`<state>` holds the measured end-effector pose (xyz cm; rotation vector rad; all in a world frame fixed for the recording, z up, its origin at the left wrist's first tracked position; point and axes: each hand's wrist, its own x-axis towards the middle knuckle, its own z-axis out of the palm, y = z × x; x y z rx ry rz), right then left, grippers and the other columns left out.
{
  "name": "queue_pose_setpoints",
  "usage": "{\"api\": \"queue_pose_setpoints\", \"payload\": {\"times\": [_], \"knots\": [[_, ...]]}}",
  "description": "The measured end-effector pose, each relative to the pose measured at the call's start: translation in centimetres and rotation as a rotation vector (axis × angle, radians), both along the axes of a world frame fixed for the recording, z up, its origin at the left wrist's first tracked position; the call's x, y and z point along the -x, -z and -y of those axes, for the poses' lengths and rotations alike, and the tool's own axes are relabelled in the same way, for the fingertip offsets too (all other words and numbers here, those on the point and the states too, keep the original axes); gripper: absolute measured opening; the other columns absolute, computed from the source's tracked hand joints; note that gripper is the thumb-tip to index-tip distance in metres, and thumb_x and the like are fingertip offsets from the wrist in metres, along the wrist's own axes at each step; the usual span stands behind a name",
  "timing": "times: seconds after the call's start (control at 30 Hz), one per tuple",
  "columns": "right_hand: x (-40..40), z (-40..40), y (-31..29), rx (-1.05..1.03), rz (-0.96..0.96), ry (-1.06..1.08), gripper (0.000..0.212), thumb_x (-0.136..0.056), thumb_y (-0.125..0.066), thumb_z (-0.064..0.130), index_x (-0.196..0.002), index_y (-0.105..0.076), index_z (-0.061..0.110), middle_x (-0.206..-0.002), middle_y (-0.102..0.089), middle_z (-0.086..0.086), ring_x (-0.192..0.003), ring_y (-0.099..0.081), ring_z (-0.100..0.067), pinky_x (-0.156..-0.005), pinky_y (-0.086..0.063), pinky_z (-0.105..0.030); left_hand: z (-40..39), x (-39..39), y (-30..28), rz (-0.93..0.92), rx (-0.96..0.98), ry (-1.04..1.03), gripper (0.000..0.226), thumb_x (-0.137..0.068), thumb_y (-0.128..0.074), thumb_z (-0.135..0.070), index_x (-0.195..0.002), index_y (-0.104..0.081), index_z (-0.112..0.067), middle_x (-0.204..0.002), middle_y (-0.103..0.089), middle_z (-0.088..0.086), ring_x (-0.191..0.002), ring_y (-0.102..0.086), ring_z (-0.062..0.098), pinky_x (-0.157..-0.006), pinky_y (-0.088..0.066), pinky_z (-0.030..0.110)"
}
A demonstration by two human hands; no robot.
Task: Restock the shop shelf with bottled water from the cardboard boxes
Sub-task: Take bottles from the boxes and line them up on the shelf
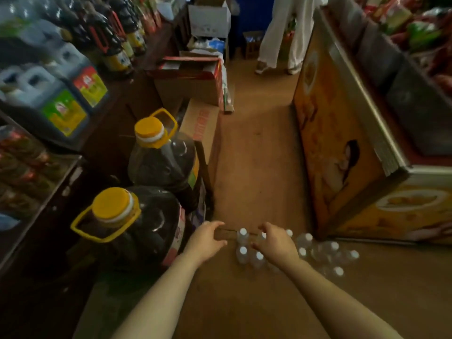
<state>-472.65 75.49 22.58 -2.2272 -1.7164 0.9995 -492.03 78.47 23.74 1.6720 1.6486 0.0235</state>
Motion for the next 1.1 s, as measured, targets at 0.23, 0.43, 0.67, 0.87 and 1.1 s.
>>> {"api": "queue_pose_setpoints", "payload": {"times": [0.23, 0.43, 0.67, 0.87, 1.1], "knots": [[0.4, 1.1, 14.2, 0.038, -0.105, 0.082, 0.040, -0.079, -0.066, 0.038, -0.115, -0.059, 0.021, -0.107, -0.067, 0.001, -0.097, -0.064, -0.018, -0.084, -0.054, -0.037, -0.7, -1.7, 14.0, 0.036, 0.035, 0.030, 0.058, -0.081, -0.071, -0.028, -0.134, -0.047, -0.033, -0.134, -0.047, -0.007, -0.123, -0.049, 0.015, -0.103, -0.045, 0.033], [0.2, 1.1, 26.3, 0.059, -0.169, 0.124, 0.040, -0.083, -0.054, 0.054, -0.107, -0.059, 0.022, -0.097, -0.069, 0.000, -0.089, -0.065, -0.019, -0.081, -0.055, -0.039, -2.6, -3.6, 25.0, 0.060, 0.088, 0.107, 0.063, -0.078, -0.074, -0.018, -0.136, -0.049, -0.025, -0.133, -0.052, -0.001, -0.122, -0.050, 0.018, -0.097, -0.040, 0.024], [0.3, 2.0, 36.7, 0.043, -0.193, 0.055, 0.034, -0.082, -0.070, 0.034, -0.111, -0.059, 0.021, -0.109, -0.067, 0.001, -0.096, -0.063, -0.013, -0.084, -0.054, -0.031, -3.7, -5.7, 36.6, 0.121, 0.133, 0.113, 0.068, -0.074, -0.074, -0.009, -0.136, -0.049, -0.025, -0.133, -0.055, -0.003, -0.124, -0.051, 0.019, -0.104, -0.044, 0.037], [-0.4, 3.2, 40.9, 0.144, -0.227, -0.029, 0.046, -0.079, -0.074, 0.033, -0.120, -0.056, 0.026, -0.115, -0.063, 0.006, -0.102, -0.060, -0.008, -0.091, -0.052, -0.028, -3.6, -6.8, 41.9, 0.281, 0.155, -0.045, 0.043, -0.079, -0.071, -0.010, -0.118, -0.061, -0.021, -0.117, -0.063, -0.006, -0.112, -0.057, 0.014, -0.100, -0.046, 0.038], [-1.5, 2.7, 40.3, 0.228, -0.232, -0.076, 0.047, -0.079, -0.075, 0.034, -0.121, -0.057, 0.024, -0.107, -0.061, 0.013, -0.097, -0.058, -0.005, -0.090, -0.051, -0.025, -2.4, -5.9, 41.6, 0.351, 0.123, -0.058, 0.040, -0.084, -0.067, -0.015, -0.121, -0.058, -0.026, -0.123, -0.062, -0.006, -0.117, -0.056, 0.012, -0.102, -0.046, 0.039]]}}
